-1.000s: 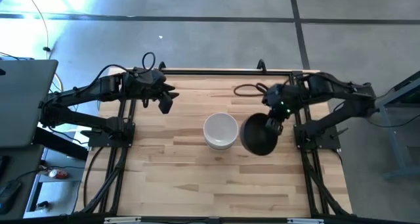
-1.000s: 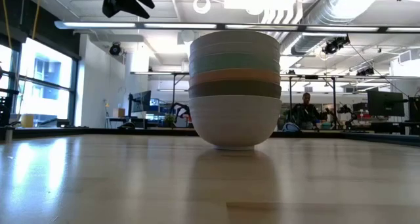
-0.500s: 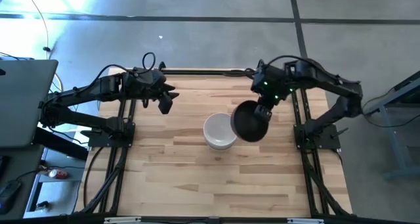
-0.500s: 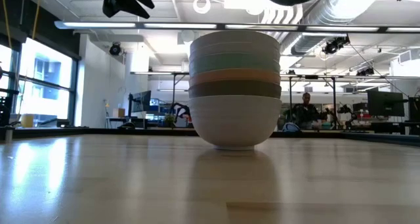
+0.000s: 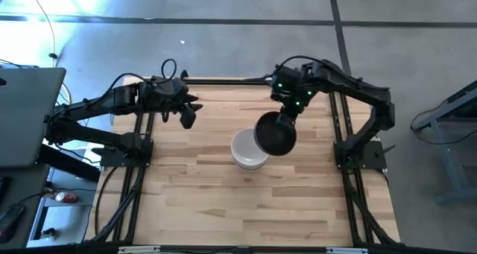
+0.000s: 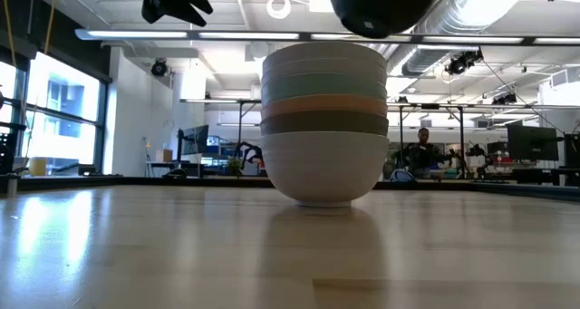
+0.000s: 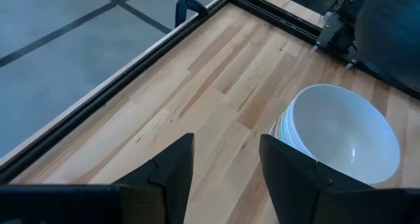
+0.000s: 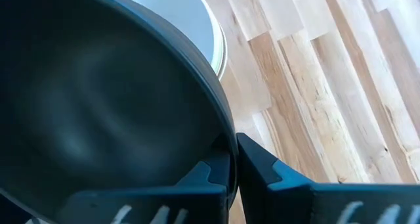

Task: Nest bowls inside each other
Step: Stack the black bowl on the white bowl

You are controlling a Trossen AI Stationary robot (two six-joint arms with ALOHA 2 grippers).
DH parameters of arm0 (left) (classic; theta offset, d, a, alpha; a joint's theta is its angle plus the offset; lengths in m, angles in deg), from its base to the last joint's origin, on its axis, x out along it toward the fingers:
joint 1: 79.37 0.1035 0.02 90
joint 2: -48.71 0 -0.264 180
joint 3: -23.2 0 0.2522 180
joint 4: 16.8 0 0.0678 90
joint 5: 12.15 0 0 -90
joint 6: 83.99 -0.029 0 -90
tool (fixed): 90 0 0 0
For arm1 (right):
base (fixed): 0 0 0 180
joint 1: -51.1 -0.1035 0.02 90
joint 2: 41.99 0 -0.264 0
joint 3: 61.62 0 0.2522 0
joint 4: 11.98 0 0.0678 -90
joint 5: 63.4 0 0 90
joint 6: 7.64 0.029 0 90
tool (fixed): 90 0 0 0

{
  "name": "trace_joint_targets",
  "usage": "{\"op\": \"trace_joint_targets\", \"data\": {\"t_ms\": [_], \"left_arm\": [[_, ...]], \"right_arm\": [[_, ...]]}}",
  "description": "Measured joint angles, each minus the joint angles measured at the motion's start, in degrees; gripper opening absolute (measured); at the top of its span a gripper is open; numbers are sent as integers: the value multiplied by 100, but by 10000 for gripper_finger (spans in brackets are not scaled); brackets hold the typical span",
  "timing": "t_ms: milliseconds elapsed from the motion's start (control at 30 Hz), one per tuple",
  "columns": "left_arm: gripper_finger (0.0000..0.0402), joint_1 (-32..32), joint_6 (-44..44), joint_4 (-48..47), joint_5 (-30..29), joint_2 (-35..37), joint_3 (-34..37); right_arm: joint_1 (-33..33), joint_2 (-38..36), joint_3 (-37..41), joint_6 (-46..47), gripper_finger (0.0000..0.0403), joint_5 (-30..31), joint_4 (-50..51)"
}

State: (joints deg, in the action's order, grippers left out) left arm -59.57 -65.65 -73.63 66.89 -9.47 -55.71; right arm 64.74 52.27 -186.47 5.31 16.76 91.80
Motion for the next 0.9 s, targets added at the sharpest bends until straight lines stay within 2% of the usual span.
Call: {"op": "trace_joint_targets", "data": {"t_ms": [300,900], "left_arm": [[164,0,-56,-65,-15,0,-2],[164,-1,-98,-742,-536,0,-3]], "right_arm": [[254,326,0,-126,0,-163,-25],[363,867,0,33,0,-574,-116]]}}
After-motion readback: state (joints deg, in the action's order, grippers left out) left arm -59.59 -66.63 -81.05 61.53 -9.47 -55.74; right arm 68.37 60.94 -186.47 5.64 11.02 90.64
